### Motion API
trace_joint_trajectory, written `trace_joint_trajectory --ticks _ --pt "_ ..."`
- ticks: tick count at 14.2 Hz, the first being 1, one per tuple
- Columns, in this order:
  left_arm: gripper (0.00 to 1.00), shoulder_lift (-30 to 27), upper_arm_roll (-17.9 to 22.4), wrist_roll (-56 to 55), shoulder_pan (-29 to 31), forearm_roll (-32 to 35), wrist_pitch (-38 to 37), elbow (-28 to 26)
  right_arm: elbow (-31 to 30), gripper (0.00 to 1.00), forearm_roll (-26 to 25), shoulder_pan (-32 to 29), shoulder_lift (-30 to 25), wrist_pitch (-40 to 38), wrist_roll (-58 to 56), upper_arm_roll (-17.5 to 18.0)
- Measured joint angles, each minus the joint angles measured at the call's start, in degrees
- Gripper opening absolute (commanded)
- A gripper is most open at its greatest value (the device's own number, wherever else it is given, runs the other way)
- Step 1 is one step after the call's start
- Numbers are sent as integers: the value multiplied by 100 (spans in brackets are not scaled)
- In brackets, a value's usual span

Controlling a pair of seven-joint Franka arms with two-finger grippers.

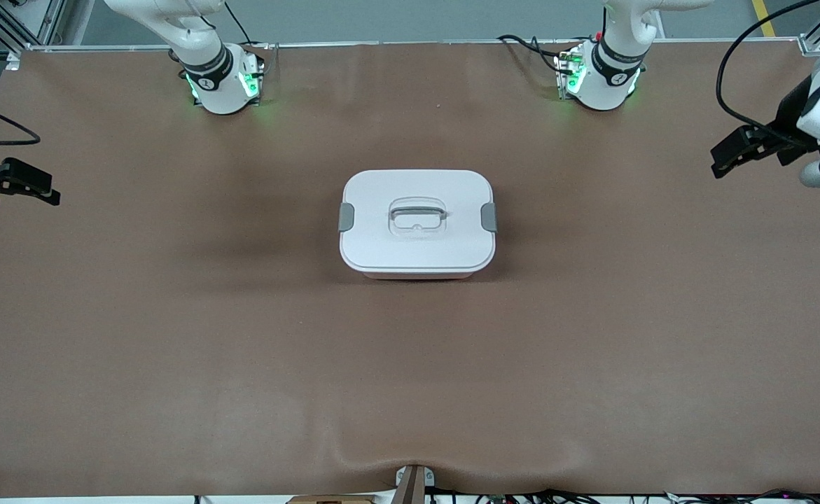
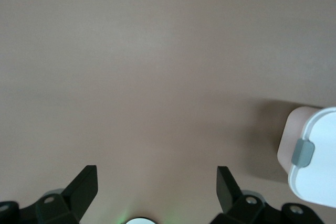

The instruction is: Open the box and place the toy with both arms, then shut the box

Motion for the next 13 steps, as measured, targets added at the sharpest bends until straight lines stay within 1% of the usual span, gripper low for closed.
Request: trace_joint_trajectory --ticks 2,4,7,13 --pt "100 -353 0 108 -20 -7 161 -422 0 100 0 0 0 -22 48 -3" --pt "100 -583 3 155 -22 -53 222 -646 0 100 0 0 -1 -33 95 -4" --pt "100 -659 68 166 -17 -71 282 -659 0 100 0 0 -1 -48 191 -4" --pt "100 -566 130 222 -18 -279 316 -601 0 100 0 2 -1 -30 226 -3"
